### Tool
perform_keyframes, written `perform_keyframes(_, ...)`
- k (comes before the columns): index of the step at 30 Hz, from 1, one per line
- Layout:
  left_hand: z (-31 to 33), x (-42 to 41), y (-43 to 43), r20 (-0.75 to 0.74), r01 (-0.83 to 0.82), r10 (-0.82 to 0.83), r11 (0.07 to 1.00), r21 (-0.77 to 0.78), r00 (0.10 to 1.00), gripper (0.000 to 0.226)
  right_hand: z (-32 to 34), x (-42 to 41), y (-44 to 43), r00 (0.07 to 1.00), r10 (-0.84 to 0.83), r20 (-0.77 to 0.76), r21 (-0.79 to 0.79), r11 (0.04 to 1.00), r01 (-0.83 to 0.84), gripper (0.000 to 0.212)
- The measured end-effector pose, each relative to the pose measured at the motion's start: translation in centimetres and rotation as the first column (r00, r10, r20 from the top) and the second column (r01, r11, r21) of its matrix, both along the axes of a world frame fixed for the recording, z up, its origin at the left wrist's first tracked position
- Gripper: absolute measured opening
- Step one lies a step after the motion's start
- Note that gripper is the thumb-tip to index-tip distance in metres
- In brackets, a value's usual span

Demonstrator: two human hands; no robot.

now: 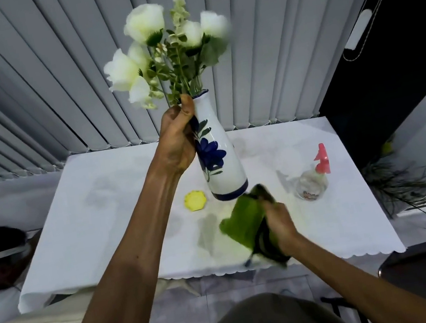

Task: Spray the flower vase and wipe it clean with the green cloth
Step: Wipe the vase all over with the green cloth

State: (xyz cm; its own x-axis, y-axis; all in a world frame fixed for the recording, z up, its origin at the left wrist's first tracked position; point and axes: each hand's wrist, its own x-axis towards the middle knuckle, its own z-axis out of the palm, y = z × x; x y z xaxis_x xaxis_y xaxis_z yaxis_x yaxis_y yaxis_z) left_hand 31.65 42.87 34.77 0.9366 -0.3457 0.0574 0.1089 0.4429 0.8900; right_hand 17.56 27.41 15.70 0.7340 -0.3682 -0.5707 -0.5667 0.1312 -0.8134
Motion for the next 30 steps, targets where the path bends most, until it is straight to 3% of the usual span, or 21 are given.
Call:
perform_keyframes(1,0.1,-0.2,0.0,0.003,0.001,-0.001,1.0,-0.001,1.0,0.041,0.7,0.0,-0.3,0.983,-0.165,-0.085,0.314,0.932,0.183,0.042)
perform_keyframes(2,0.0,-0.3,0.0,0.009,0.0,0.0,1.0,0.0,1.0,0.043,1.2,0.0,-0.5,0.963,-0.227,-0.147,0.523,0.808,0.271,0.043)
perform_keyframes(3,-0.3,-0.3,-0.1,0.011,0.009,-0.009,1.0,0.003,1.0,0.045,1.9,0.1,-0.4,0.954,-0.246,-0.17,0.631,0.716,0.298,0.045)
perform_keyframes(7,-1.3,-1.0,-0.8,0.013,0.007,-0.008,0.997,0.082,1.0,0.039,6.1,1.0,1.5,0.956,-0.278,-0.093,0.81,0.537,0.235,0.048)
perform_keyframes(11,-1.6,-1.3,-0.2,0.06,0.06,-0.07,0.986,0.154,0.996,0.046,8.7,1.9,3.2,0.964,-0.251,-0.084,0.797,0.564,0.216,0.042)
perform_keyframes(14,-0.7,-1.0,1.4,0.058,0.254,-0.261,0.962,0.098,0.964,0.044,9.1,1.7,3.2,0.979,-0.186,-0.086,0.748,0.637,0.187,0.039)
perform_keyframes(17,-0.9,-1.0,1.7,0.028,0.361,-0.363,0.93,0.062,0.931,0.071,9.8,1.5,3.8,0.987,-0.115,-0.108,0.683,0.713,0.158,0.035)
perform_keyframes(22,-2.0,-1.9,0.1,-0.058,0.096,-0.094,0.995,0.031,0.994,0.068,11.9,0.9,6.2,0.957,-0.285,0.056,0.631,0.753,0.187,0.037)
perform_keyframes(25,-1.5,-2.0,-0.1,-0.074,0.009,-0.008,1.0,0.012,0.997,0.088,11.9,0.1,7.6,0.876,-0.354,0.327,0.255,0.926,0.279,0.032)
perform_keyframes(27,-0.8,-1.9,-0.1,-0.067,0.002,-0.001,1.0,0.011,0.998,0.092,11.4,-0.6,8.2,0.816,-0.302,0.493,0.045,0.945,0.323,0.034)
perform_keyframes(30,0.5,-1.8,0.1,-0.026,0.009,-0.009,1.0,0.01,1.0,0.085,9.8,-1.5,8.4,0.663,0.005,0.749,-0.24,0.934,0.263,0.056)
